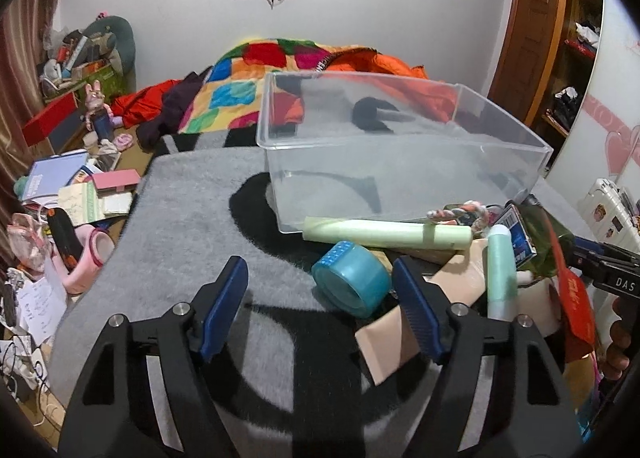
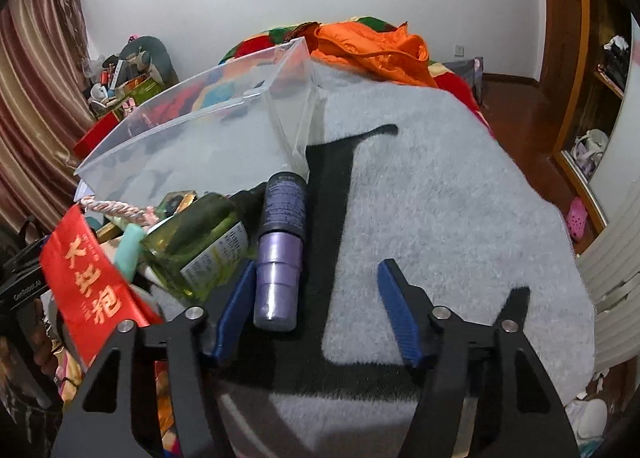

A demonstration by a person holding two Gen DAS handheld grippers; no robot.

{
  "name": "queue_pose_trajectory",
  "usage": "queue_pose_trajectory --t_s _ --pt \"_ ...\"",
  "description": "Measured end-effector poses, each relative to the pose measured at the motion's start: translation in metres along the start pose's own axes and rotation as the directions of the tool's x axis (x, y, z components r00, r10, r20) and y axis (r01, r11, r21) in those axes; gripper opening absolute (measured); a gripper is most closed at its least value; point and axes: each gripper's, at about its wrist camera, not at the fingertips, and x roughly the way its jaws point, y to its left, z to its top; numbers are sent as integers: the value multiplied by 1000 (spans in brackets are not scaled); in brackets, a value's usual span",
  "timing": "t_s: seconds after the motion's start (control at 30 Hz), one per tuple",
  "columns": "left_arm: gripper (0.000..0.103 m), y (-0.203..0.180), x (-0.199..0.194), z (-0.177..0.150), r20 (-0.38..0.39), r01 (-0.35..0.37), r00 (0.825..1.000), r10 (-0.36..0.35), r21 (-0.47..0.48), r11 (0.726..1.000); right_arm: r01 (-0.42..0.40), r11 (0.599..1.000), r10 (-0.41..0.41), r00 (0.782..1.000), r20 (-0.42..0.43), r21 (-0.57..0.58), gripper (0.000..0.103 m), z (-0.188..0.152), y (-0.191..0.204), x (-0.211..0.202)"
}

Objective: Organize objects
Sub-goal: 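Grasp the purple cylinder with the right tool while the left tool grasps the teal tape roll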

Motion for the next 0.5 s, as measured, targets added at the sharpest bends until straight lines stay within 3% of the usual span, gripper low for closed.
queue_pose_trajectory --t_s 0.17,0.4,0.5 --pt "73 7 3 4 7 44 999 -44 -9 999 6 1000 -6 1000 -7 -19 55 5 5 3" --pt "63 10 3 5 13 82 997 -82 19 996 6 1000 -6 1000 -22 -13 42 16 6 10" --pt "59 9 5 6 8 104 995 -104 26 994 9 1000 -9 999 -38 -8 42 21 5 15"
